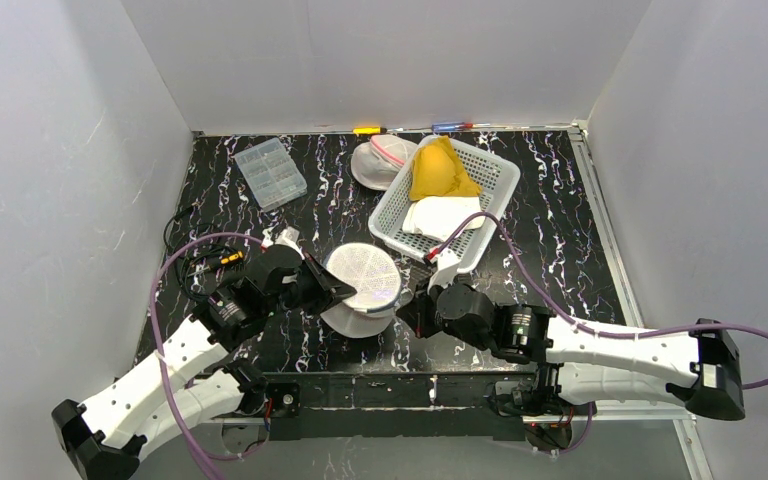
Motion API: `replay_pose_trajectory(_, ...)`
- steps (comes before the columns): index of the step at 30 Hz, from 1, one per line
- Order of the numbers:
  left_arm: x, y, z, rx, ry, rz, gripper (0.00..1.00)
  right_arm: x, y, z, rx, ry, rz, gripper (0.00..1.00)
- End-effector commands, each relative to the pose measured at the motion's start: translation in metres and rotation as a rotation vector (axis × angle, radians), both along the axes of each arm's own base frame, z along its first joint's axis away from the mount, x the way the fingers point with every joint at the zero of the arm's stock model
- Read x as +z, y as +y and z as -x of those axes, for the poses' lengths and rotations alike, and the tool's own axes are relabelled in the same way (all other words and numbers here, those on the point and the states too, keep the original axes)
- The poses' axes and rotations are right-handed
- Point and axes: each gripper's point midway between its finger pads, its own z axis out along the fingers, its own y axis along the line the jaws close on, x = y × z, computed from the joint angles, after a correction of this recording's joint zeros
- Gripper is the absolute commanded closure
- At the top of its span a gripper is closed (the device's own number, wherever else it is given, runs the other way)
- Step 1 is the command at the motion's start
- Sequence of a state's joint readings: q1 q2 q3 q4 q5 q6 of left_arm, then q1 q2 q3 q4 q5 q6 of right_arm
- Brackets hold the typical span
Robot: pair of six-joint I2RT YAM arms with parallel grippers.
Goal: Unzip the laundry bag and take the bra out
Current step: Unzip the laundry bag at the center of the board.
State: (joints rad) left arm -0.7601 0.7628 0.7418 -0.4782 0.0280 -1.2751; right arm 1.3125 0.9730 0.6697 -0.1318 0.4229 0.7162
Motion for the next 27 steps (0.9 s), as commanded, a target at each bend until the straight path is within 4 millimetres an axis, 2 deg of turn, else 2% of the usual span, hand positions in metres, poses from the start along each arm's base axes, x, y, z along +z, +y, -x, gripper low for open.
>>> replay_pose_trajectory(1, 0.005, -0.005, 0.001, -0.075, -0.061, -0.005, 1.0, 0.014, -0.012, -0.01, -0.042, -0.066, 0.025, 0.99)
replay_pose_trajectory(16, 0.001, -0.012, 0.0, -0.145, -0.079, -0.043, 1.0, 0.005, -0.029, -0.01, -0.059, -0.077, 0.042, 0.99)
replay_pose_trajectory(22, -0.002, -0.017, -0.001, -0.178, -0.076, -0.059, 1.0, 0.0, -0.028, -0.008, -0.04, -0.082, 0.048, 0.99)
replay_pose_trajectory(23, -0.003, -0.018, -0.002, -0.182, -0.075, -0.061, 0.98, -0.001, -0.028, -0.008, -0.038, -0.082, 0.047, 0.99)
replay_pose_trajectory(25, -0.004, -0.018, -0.002, -0.186, -0.074, -0.067, 0.87, -0.002, -0.027, -0.007, -0.032, -0.077, 0.04, 0.99)
replay_pose_trajectory(27, -0.007, -0.017, -0.003, -0.183, -0.067, -0.077, 0.67, -0.004, -0.024, -0.004, -0.023, -0.066, 0.022, 0.99)
